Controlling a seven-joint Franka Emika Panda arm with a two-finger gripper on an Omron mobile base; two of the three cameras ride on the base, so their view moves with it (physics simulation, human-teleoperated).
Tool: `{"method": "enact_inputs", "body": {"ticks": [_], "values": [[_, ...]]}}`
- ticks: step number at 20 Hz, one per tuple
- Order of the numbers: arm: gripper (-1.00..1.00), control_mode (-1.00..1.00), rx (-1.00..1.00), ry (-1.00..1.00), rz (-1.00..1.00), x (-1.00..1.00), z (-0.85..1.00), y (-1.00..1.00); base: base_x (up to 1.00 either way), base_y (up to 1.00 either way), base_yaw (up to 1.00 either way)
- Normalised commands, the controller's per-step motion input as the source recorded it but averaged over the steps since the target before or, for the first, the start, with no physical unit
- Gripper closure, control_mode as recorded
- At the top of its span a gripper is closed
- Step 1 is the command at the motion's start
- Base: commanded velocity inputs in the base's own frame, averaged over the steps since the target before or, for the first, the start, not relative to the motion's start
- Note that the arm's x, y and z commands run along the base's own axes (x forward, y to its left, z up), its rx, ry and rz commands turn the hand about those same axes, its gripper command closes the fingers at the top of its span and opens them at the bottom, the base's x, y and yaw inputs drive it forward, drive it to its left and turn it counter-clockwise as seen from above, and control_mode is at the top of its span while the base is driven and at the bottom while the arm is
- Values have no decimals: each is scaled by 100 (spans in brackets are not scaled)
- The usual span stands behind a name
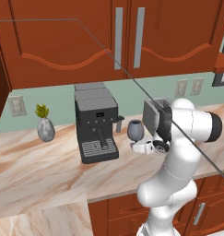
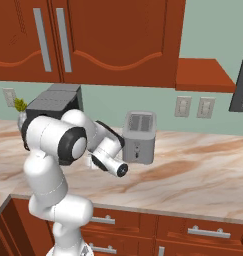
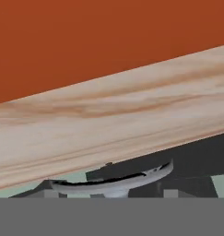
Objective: Retrieve the wine glasses from the counter and place one next to each plate.
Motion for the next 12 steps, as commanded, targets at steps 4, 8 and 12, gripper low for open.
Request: {"method": "enact_inputs", "body": {"ticks": [4, 8, 12], "values": [[100, -100, 0, 0, -11, 29, -1, 1, 0, 0, 0], [100, -100, 0, 0, -8, 8, 0, 0, 0, 0, 0], [100, -100, 0, -1, -2, -15, 40, -1, 0, 0, 0]]}}
